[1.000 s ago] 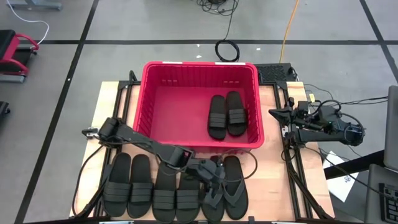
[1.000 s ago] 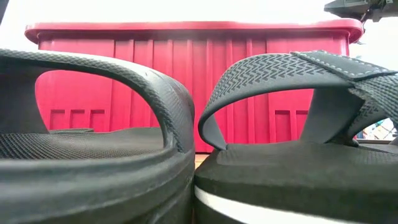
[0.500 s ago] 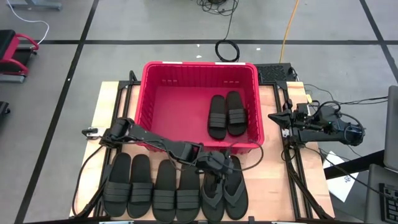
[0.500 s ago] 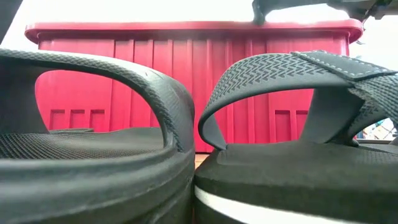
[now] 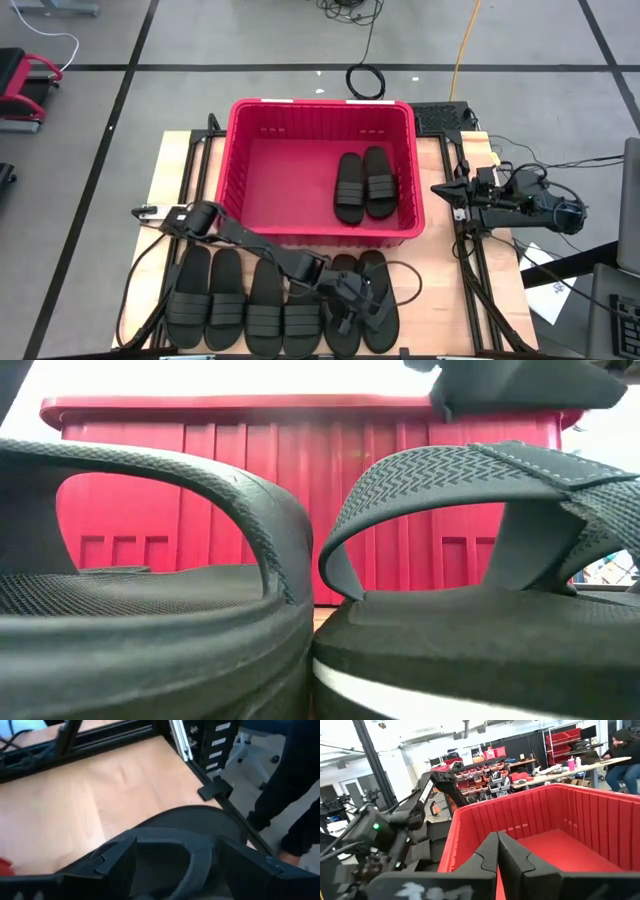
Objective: Pick and place slides into bin
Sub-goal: Put the right flip flop into the bin
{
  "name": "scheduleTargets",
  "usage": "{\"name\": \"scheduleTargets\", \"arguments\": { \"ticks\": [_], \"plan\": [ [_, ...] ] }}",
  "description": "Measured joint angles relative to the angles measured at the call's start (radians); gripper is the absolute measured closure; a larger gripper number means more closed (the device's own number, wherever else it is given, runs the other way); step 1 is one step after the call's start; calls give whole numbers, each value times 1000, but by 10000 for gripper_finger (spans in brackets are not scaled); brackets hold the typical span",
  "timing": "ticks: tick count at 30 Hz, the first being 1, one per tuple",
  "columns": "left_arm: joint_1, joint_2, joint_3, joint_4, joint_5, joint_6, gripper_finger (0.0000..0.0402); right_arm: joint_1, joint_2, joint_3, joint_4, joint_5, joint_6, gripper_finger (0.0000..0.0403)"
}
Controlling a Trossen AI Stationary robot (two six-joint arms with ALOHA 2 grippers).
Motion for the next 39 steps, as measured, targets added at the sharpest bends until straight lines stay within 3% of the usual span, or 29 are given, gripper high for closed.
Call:
{"name": "scheduleTargets", "arguments": {
  "ticks": [19, 24, 31, 36, 39],
  "plan": [
    [-9, 123, 0, 39, 93, 15, 148, 0, 0, 0, -44, 4, 50, 403],
    [1, 121, 0, 55, 110, 4, 210, 0, 0, 0, -43, 4, 53, 403],
    [12, 120, 0, 54, 203, 32, 383, 0, 0, 0, -43, 4, 76, 403],
    [21, 108, 3, 67, 208, 70, 396, 0, 0, 0, -44, 6, 73, 403],
    [31, 84, 68, 50, 197, 100, 398, 0, 0, 0, -46, 7, 69, 403]
  ]
}}
